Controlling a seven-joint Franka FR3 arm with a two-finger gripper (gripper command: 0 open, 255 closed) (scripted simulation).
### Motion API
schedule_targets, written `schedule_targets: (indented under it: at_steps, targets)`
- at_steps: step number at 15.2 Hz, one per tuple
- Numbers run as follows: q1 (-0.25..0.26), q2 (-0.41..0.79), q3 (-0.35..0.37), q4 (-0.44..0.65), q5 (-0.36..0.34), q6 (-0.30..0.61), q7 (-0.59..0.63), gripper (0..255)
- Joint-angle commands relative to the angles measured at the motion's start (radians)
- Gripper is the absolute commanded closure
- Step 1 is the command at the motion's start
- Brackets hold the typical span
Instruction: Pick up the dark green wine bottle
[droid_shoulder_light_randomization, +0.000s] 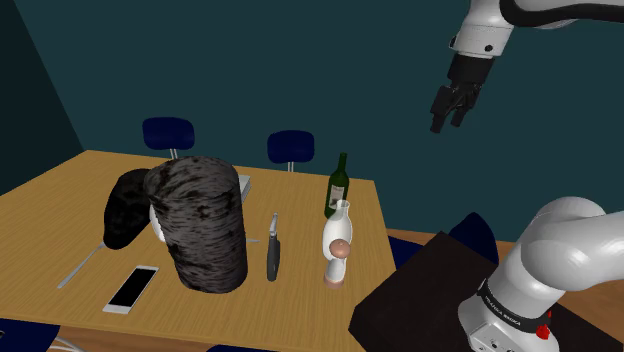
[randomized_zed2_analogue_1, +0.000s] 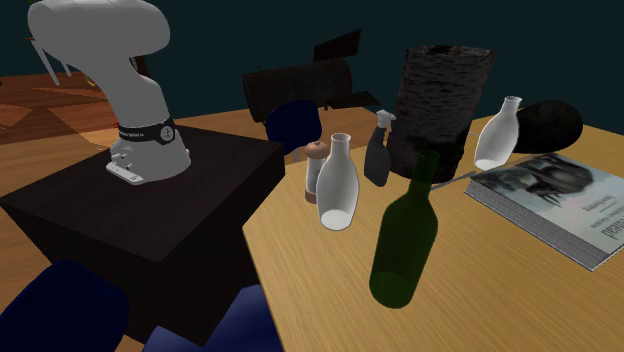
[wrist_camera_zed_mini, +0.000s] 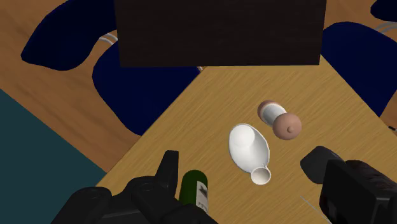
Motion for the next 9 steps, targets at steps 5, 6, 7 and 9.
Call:
schedule_targets:
  at_steps: [5,6,7,9]
  targets:
    - [0.004,0.093,-0.029,-0.032,-0.021,0.138,-0.051,0]
    - [0.005,0.12,-0.036,-0.036,-0.026,0.172,-0.064,0]
    - [0.006,0.148,-0.044,-0.039,-0.03,0.205,-0.077,0]
    - [0.009,0.206,-0.058,-0.039,-0.036,0.272,-0.101,0]
